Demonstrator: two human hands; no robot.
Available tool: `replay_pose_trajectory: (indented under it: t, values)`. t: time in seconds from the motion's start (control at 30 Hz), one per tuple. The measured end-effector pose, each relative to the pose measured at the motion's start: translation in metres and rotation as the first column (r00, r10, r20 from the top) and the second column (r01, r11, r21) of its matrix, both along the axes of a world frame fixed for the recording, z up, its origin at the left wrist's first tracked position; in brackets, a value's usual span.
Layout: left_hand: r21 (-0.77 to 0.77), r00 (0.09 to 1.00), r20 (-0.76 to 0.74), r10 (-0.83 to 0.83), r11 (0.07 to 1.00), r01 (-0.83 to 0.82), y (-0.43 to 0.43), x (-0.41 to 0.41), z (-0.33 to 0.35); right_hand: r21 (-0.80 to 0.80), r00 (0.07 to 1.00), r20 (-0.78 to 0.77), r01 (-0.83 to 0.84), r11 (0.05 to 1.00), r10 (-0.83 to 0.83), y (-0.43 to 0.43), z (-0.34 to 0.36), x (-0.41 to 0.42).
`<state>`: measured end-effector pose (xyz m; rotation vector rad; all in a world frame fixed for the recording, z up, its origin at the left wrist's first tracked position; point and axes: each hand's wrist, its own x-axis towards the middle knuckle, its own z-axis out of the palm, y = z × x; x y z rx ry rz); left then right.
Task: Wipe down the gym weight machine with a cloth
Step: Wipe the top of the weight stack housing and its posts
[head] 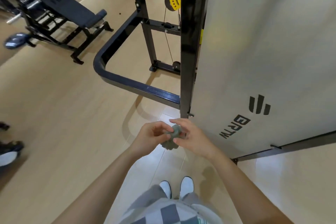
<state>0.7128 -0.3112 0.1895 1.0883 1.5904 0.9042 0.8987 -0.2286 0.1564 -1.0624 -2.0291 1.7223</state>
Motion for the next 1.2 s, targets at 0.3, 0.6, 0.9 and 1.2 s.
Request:
replay_pose_trajectory:
  t: [0.3,0.6,0.9,1.2]
  values:
    - [-0.015,0.818,-0.573,0.047,0.998,-0.068,-0.023,-0.086,-0.032,0.049,0.975,0.213,-0.081,0.996,0.069,-0.007,-0.041,-0.093]
    - [-0.108,0.979,-0.201,-0.025,0.994,0.003,-0.011,-0.207,-0.119,-0.257,0.993,0.104,0.078,0.963,-0.053,-0.016,-0.096,-0.214]
    - [-0.258,0.902,-0.289,-0.321,0.933,0.250,0.021,-0.331,-0.232,-0.105,0.820,0.532,0.311,0.945,-0.211,-0.032,-0.217,-0.314]
    - [-0.373,0.742,-0.403,-0.536,0.836,0.402,0.067,-0.372,-0.384,-0.434,0.693,0.498,0.720,0.542,-0.522,-0.018,-0.342,-0.355]
